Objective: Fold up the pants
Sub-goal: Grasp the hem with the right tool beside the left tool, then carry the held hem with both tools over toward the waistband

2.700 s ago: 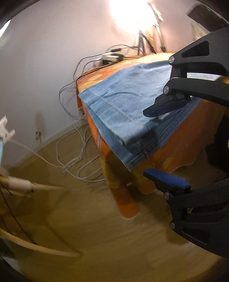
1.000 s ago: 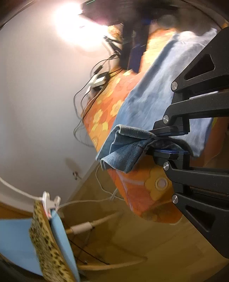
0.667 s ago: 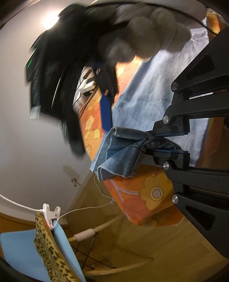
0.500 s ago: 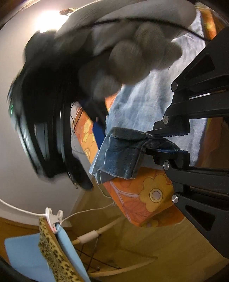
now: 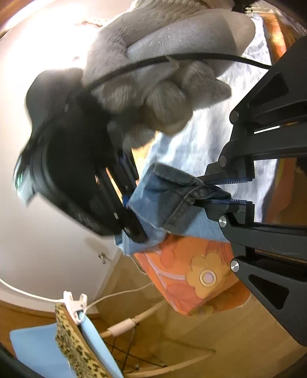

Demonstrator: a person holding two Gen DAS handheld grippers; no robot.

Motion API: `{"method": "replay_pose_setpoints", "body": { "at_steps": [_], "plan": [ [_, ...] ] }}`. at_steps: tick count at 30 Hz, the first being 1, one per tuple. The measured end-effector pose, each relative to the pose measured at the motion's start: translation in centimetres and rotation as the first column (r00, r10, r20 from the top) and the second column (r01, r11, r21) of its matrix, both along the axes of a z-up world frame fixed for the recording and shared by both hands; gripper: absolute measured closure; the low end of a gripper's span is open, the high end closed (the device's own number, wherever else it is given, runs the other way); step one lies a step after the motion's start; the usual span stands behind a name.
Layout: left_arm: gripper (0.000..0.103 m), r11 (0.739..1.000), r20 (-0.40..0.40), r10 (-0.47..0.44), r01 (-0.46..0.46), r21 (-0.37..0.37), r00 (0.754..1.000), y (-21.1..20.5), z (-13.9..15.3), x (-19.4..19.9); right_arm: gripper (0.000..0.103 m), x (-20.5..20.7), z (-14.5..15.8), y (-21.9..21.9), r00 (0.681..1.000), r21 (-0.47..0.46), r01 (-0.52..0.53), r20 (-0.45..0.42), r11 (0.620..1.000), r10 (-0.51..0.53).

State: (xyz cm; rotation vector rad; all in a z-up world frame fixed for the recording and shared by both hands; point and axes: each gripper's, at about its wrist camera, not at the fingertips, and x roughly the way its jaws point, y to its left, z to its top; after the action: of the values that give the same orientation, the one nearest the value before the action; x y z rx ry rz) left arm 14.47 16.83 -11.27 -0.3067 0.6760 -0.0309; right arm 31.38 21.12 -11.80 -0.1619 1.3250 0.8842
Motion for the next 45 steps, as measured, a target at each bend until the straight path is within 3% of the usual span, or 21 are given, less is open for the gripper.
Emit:
{"method": "replay_pose_setpoints", "body": {
  "at_steps": [9, 17, 21, 27, 31, 33, 37, 41, 43, 45],
  "plan": [
    [0.095, 0.991, 0.077, -0.137, 0.137, 0.002, 0.988, -5.7, 3.5, -0.6, 0.096, 0.0, 5.2, -11.2, 0.98, 0.145, 0.183, 0.053, 0.972, -0.193],
    [0.095, 0.947, 0.136, -0.319, 0.319, 0.023, 0.938, -15.0, 7.1, -0.9, 0.096, -1.5, 9.6, -23.1, 0.92, 0.205, 0.336, 0.136, 0.919, -0.367],
    [0.095, 0.902, 0.14, -0.431, 0.429, 0.041, 0.892, -21.0, 8.0, -1.1, 0.096, -2.6, 11.2, -30.1, 0.876, 0.192, 0.419, 0.174, 0.888, -0.451],
    [0.097, 0.792, 0.126, -0.61, 0.605, 0.077, 0.782, -30.6, 8.3, -2.5, 0.096, -5.4, 13.1, -42.3, 0.783, 0.176, 0.555, 0.22, 0.813, -0.582],
    [0.098, 0.706, 0.128, -0.708, 0.701, 0.097, 0.695, -36.9, 8.6, -3.9, 0.096, -7.4, 14.0, -50.6, 0.713, 0.185, 0.636, 0.229, 0.749, -0.663],
    [0.098, 0.673, 0.121, -0.739, 0.735, 0.079, 0.663, -39.0, 8.5, -4.4, 0.096, -8.5, 14.3, -54.0, 0.685, 0.182, 0.665, 0.239, 0.725, -0.688],
    [0.098, 0.581, 0.09, -0.811, 0.814, 0.004, 0.578, -42.1, 8.2, -5.3, 0.096, -11.5, 14.3, -61.3, 0.617, 0.169, 0.731, 0.25, 0.662, -0.746],
    [0.097, 0.527, 0.056, -0.845, 0.846, -0.075, 0.532, -43.3, 8.1, -5.9, 0.096, -14.6, 13.5, -67.8, 0.542, 0.156, 0.794, 0.255, 0.587, -0.801],
    [0.097, 0.52, 0.043, -0.851, 0.851, -0.073, 0.523, -42.5, 7.8, -5.1, 0.096, -16.5, 12.5, -71.3, 0.493, 0.155, 0.831, 0.237, 0.534, -0.837],
    [0.097, 0.527, 0.023, -0.848, 0.846, -0.088, 0.53, -42.9, 7.0, -4.8, 0.096, -18.0, 11.0, -73.9, 0.463, 0.152, 0.855, 0.21, 0.496, -0.861]
  ]
}}
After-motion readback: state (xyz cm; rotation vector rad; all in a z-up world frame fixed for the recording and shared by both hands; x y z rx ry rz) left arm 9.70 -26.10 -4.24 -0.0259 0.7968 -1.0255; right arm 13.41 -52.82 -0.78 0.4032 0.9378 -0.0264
